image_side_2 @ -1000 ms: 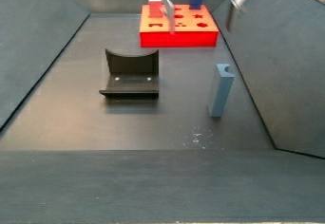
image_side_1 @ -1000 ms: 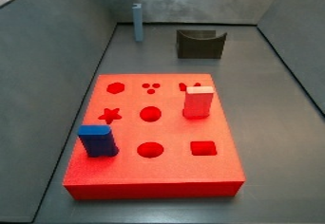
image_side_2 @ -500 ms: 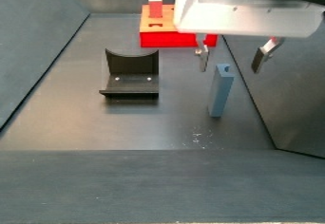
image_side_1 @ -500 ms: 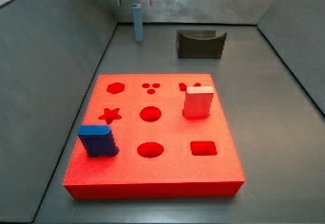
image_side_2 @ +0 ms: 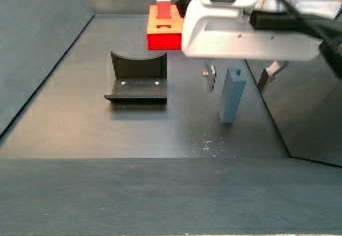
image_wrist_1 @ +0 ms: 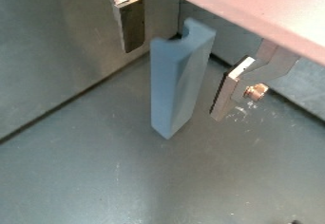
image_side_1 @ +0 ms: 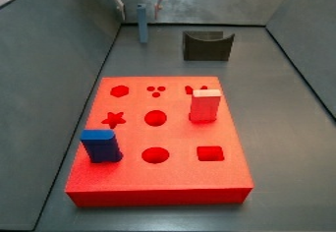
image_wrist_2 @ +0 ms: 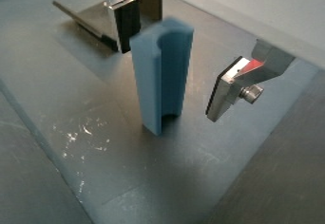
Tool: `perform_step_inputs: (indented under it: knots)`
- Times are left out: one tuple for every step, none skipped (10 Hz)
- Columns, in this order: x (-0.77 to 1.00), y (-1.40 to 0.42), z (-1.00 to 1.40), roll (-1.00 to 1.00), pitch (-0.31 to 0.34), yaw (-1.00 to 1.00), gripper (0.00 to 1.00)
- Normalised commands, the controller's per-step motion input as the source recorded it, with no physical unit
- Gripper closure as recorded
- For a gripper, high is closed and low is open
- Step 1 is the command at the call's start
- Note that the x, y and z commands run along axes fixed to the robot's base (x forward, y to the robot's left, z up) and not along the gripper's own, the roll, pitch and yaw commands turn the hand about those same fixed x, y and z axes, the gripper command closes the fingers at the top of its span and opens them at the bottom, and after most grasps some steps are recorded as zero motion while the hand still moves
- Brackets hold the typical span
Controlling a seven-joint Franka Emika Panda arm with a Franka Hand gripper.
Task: Pick up the arch object. Move up. Move to above the board. Insert the arch object.
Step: Pick up the arch object.
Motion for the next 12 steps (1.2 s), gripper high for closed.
perform_step_inputs:
  knots:
    - [0.00,0.03,-0.18,-0.09,-0.089,0.00,0.00]
    - [0.00,0.00,-0.05,-0.01,-0.026,0.00,0.00]
    - [0.00,0.00,0.00,0.00,0.000,0.00,1.00]
    - [0.00,0.00,0.00,0.00,0.000,0.00,1.00]
    - [0.00,0.00,0.00,0.00,0.000,0.00,1.00]
    - [0.00,0.00,0.00,0.00,0.000,0.00,1.00]
    - [0.00,0.00,0.00,0.00,0.000,0.00,1.00]
    - [0.00,0.00,0.00,0.00,0.000,0.00,1.00]
    - [0.00,0.00,0.00,0.00,0.000,0.00,1.00]
    - [0.00,0.00,0.00,0.00,0.000,0.00,1.00]
    - [0.00,0.00,0.00,0.00,0.000,0.00,1.00]
    - [0.00,0.00,0.00,0.00,0.000,0.00,1.00]
